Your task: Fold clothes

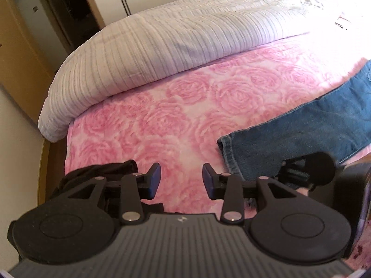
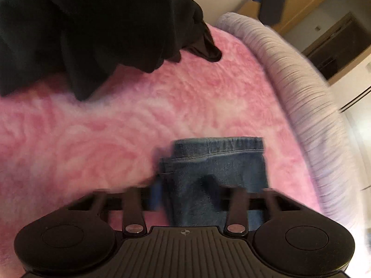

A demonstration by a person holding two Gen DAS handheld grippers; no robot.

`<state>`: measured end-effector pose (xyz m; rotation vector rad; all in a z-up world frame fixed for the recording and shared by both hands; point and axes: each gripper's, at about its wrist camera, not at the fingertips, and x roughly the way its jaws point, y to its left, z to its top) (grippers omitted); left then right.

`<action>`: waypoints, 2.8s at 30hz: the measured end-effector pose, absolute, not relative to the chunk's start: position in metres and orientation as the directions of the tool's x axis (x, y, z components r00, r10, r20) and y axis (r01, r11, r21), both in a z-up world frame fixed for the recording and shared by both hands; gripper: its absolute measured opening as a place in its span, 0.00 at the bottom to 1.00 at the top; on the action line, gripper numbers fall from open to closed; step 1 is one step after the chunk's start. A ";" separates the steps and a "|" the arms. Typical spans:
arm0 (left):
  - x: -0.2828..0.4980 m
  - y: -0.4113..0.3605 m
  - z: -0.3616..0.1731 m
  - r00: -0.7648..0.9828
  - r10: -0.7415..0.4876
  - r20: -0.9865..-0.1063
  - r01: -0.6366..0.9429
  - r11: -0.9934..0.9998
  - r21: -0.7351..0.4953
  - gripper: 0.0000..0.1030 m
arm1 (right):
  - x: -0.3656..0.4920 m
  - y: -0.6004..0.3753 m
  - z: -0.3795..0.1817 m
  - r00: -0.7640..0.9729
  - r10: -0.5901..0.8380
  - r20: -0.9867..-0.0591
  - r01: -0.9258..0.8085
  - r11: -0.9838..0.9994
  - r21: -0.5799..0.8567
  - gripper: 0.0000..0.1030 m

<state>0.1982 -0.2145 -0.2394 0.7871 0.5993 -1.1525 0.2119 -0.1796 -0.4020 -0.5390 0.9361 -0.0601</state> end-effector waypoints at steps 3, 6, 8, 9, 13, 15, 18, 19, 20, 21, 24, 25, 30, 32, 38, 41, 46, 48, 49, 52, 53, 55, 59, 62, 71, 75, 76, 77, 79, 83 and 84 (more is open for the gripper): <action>0.197 -0.214 -0.235 0.307 -0.569 -0.763 0.952 0.202 0.232 0.33 | 0.207 -0.197 -0.378 0.626 -0.226 -0.746 -0.107 0.923 -0.369 0.09; 0.190 -0.221 -0.233 0.293 -0.579 -0.760 0.956 0.184 0.229 0.33 | 0.193 -0.219 -0.338 0.683 -0.190 -0.705 0.008 0.968 -0.253 0.08; 0.178 -0.232 -0.232 0.274 -0.587 -0.762 0.962 0.158 0.224 0.33 | 0.170 -0.243 -0.303 0.740 -0.198 -0.643 0.124 0.979 -0.159 0.06; 0.171 -0.239 -0.231 0.263 -0.590 -0.763 0.965 0.142 0.222 0.34 | 0.157 -0.256 -0.285 0.765 -0.215 -0.607 0.185 0.976 -0.113 0.06; 0.125 -0.276 -0.227 0.185 -0.611 -0.770 0.978 0.037 0.205 0.33 | 0.052 -0.321 -0.222 0.801 -0.383 -0.460 0.498 0.853 0.157 0.04; 0.094 -0.298 -0.226 0.130 -0.623 -0.771 0.981 -0.032 0.191 0.34 | -0.013 -0.349 -0.207 0.759 -0.495 -0.422 0.628 0.727 0.277 0.04; 0.043 -0.336 -0.232 0.036 -0.626 -0.779 0.975 -0.151 0.166 0.34 | -0.092 -0.382 -0.231 0.664 -0.591 -0.458 0.747 0.540 0.388 0.04; 0.024 -0.349 -0.235 0.008 -0.625 -0.781 0.968 -0.190 0.162 0.34 | -0.111 -0.391 -0.251 0.638 -0.595 -0.490 0.770 0.483 0.417 0.04; 0.008 -0.360 -0.239 -0.016 -0.621 -0.784 0.963 -0.221 0.155 0.34 | -0.130 -0.401 -0.270 0.611 -0.596 -0.522 0.791 0.423 0.443 0.05; -0.007 -0.371 -0.243 -0.038 -0.610 -0.791 0.959 -0.246 0.144 0.34 | -0.149 -0.410 -0.289 0.584 -0.593 -0.554 0.808 0.361 0.465 0.05; -0.053 -0.403 -0.256 -0.101 -0.576 -0.811 0.942 -0.319 0.109 0.34 | -0.206 -0.438 -0.347 0.506 -0.569 -0.648 0.843 0.166 0.512 0.05; -0.064 -0.412 -0.260 -0.110 -0.565 -0.818 0.936 -0.337 0.106 0.34 | -0.224 -0.448 -0.366 0.481 -0.556 -0.678 0.848 0.099 0.520 0.05; -0.101 -0.445 -0.289 -0.107 -0.499 -0.860 0.905 -0.408 0.124 0.35 | -0.248 -0.454 -0.376 0.523 -0.539 -0.660 0.786 0.007 0.618 0.17; -0.104 -0.459 -0.308 -0.088 -0.463 -0.882 0.900 -0.417 0.129 0.35 | -0.254 -0.456 -0.374 0.539 -0.539 -0.647 0.753 -0.036 0.657 0.18; -0.104 -0.482 -0.360 -0.040 -0.363 -0.931 0.898 -0.422 0.126 0.40 | -0.255 -0.473 -0.376 0.519 -0.500 -0.693 0.794 -0.020 0.608 0.11; -0.104 -0.486 -0.371 -0.041 -0.356 -0.934 0.895 -0.429 0.125 0.42 | -0.259 -0.469 -0.379 0.529 -0.484 -0.697 0.800 0.009 0.600 0.11; -0.098 -0.479 -0.353 -0.072 -0.363 -0.929 0.893 -0.439 0.103 0.37 | -0.266 -0.451 -0.356 0.503 -0.479 -0.720 0.835 0.053 0.548 0.20; -0.092 -0.469 -0.338 -0.119 -0.382 -0.916 0.897 -0.437 0.065 0.37 | -0.263 -0.441 -0.342 0.490 -0.500 -0.715 0.852 0.099 0.515 0.23; -0.089 -0.462 -0.331 -0.146 -0.388 -0.910 0.898 -0.439 0.043 0.37 | -0.260 -0.436 -0.335 0.488 -0.509 -0.709 0.857 0.128 0.498 0.24; -0.092 -0.441 -0.335 -0.186 -0.349 -0.918 0.875 -0.484 0.007 0.37 | -0.240 -0.420 -0.325 0.528 -0.502 -0.685 0.847 0.255 0.466 0.24; -0.096 -0.434 -0.345 -0.162 -0.342 -0.926 0.867 -0.497 0.033 0.38 | -0.230 -0.416 -0.325 0.547 -0.490 -0.678 0.837 0.298 0.460 0.25; -0.104 -0.420 -0.365 -0.115 -0.332 -0.936 0.848 -0.524 0.082 0.38 | -0.211 -0.409 -0.326 0.582 -0.465 -0.667 0.812 0.381 0.443 0.25; -0.099 -0.420 -0.369 -0.142 -0.344 -0.928 0.865 -0.499 0.053 0.38 | -0.176 -0.423 -0.359 0.553 -0.391 -0.736 0.815 0.436 0.380 0.25; -0.093 -0.418 -0.351 -0.150 -0.362 -0.920 0.866 -0.498 0.054 0.36 | -0.171 -0.443 -0.366 0.520 -0.355 -0.776 0.835 0.402 0.376 0.25; -0.075 -0.430 -0.374 -0.157 -0.370 -0.916 0.928 -0.373 -0.008 0.40 | -0.197 -0.511 -0.380 0.408 -0.454 -0.792 0.899 0.354 0.260 0.26; -0.061 -0.418 -0.355 -0.156 -0.386 -0.909 0.927 -0.374 0.000 0.37 | -0.188 -0.500 -0.355 0.362 -0.468 -0.806 0.898 0.407 0.167 0.27; -0.058 -0.413 -0.350 -0.147 -0.395 -0.907 0.923 -0.385 0.018 0.37 | -0.183 -0.488 -0.346 0.364 -0.476 -0.800 0.890 0.430 0.150 0.28; -0.054 -0.407 -0.345 -0.130 -0.405 -0.905 0.912 -0.407 0.052 0.37 | -0.179 -0.476 -0.338 0.367 -0.484 -0.794 0.882 0.452 0.132 0.33; -0.046 -0.395 -0.335 -0.096 -0.428 -0.899 0.885 -0.451 0.120 0.38 | -0.162 -0.446 -0.326 0.375 -0.485 -0.790 0.844 0.531 0.075 0.51; -0.031 -0.380 -0.331 -0.043 -0.495 -0.868 0.796 -0.542 0.270 0.48 | -0.110 -0.365 -0.322 0.446 -0.413 -0.794 0.662 0.749 -0.018 0.73; -0.029 -0.379 -0.332 -0.035 -0.511 -0.859 0.766 -0.566 0.306 0.52 | -0.096 -0.345 -0.326 0.473 -0.378 -0.796 0.597 0.802 -0.026 0.73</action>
